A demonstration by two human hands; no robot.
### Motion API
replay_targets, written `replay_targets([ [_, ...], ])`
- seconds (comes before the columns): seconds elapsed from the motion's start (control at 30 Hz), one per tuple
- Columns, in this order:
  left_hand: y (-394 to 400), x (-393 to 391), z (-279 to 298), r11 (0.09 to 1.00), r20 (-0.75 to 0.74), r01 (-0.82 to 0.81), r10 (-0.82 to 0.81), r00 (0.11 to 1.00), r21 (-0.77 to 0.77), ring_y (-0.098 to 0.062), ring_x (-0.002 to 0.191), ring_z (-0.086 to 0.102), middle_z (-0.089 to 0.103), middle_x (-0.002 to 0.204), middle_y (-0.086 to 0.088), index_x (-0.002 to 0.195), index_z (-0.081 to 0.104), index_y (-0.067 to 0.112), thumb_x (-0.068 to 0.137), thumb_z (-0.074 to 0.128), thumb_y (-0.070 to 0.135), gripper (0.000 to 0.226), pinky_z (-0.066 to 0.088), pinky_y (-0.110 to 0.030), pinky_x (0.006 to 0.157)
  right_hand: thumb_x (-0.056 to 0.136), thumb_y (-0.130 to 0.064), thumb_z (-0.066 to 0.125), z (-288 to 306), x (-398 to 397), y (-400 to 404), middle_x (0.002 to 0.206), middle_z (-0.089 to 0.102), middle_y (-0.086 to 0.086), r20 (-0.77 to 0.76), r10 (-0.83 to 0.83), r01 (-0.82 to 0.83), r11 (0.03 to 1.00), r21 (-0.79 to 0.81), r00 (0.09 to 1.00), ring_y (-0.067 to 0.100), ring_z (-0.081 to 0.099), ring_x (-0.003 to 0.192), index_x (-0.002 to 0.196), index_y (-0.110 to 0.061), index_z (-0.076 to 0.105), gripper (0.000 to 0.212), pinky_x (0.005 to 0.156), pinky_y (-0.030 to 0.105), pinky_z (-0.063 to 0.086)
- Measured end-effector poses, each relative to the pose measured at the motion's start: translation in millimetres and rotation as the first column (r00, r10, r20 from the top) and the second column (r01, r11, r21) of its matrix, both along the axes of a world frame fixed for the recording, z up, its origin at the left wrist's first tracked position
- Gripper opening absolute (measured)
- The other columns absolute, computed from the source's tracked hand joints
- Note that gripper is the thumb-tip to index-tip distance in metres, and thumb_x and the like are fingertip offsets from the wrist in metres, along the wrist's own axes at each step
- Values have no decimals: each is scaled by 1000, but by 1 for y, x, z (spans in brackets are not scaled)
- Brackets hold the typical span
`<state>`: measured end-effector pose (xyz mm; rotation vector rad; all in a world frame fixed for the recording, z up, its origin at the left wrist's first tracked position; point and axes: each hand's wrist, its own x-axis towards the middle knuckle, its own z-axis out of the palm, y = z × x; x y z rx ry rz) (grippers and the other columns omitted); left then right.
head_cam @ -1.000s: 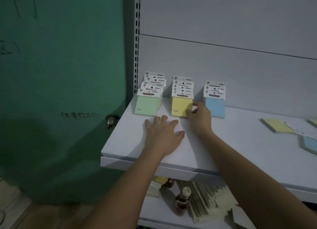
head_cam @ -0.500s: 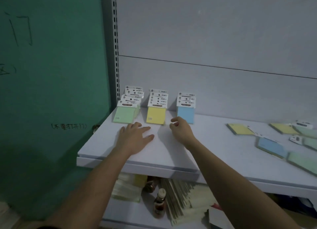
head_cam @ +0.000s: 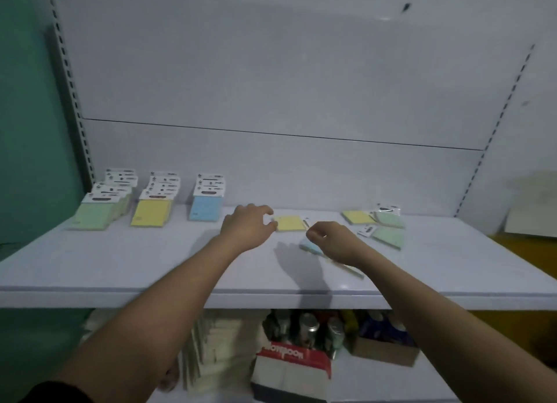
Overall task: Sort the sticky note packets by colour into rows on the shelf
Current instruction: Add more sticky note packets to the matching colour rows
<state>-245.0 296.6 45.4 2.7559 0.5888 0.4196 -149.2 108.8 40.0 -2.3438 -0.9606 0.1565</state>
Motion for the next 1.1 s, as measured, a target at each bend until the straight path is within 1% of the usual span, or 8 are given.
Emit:
replay_targets([
  [0.23,-101,76,-4,982,-26,160,-164,986,-102,-19,118,52,59,128,4,127,54,34,88,53,44,39,44,-33,92,94,-28,51,-17,80,-118,108,66,6,-49,-247,248,969,22,968,22,59,96,106,-11,66,25,78,28,42],
  [0.4,-120,132,-23,966,-81,181,-198,977,-185,-19,115,53,60,124,2,126,54,31,88,55,38,39,44,-32,95,93,-27,55,-42,137,-156,119,62,11,-79,-408,407,913,-23,910,27,57,108,115,-7,62,31,91,36,47],
  [0.53,-116,189,-30,941,-75,169,-199,977,-292,-17,105,56,60,120,3,124,56,28,87,59,37,38,41,-27,83,90,-36,60,-52,181,-163,126,58,12,-69,-466,462,884,-69,882,28,55,113,127,-7,55,47,91,33,44],
  [0.6,-112,222,-32,926,-61,156,-188,980,-344,-20,104,58,60,120,-1,124,56,23,87,61,34,39,42,-26,80,88,-40,62,-52,205,-161,130,55,14,-80,-464,455,884,-110,882,27,55,111,133,-7,50,57,88,32,43],
  [0.73,-106,282,-37,919,-25,132,-152,988,-370,-27,123,50,49,138,-12,135,49,9,88,63,22,50,41,-29,97,83,-51,64,-51,249,-148,132,50,12,-163,-412,386,907,-169,896,23,55,94,137,-10,47,70,75,30,44],
  [0.87,-103,318,-47,951,-107,88,-125,986,-297,-31,126,47,51,136,-18,129,51,0,89,61,25,49,40,-32,96,75,-49,73,-54,276,-136,117,56,4,-66,-315,288,921,-263,947,20,58,97,111,-19,62,48,76,28,47],
  [1.0,-102,334,-50,961,-198,46,-103,975,-272,-36,114,53,59,119,-19,110,58,-1,84,69,30,42,44,-39,96,74,-39,78,-55,285,-138,96,54,-5,-199,-257,220,956,-193,946,10,53,78,102,-16,57,42,60,23,43],
  [1.1,-105,339,-47,884,-152,-6,-73,986,-468,-36,106,60,61,114,-23,109,59,-7,76,78,14,43,51,-44,93,76,-24,80,-47,294,-148,105,62,3,-415,-141,152,988,-7,899,15,60,80,104,-12,52,42,63,25,48],
])
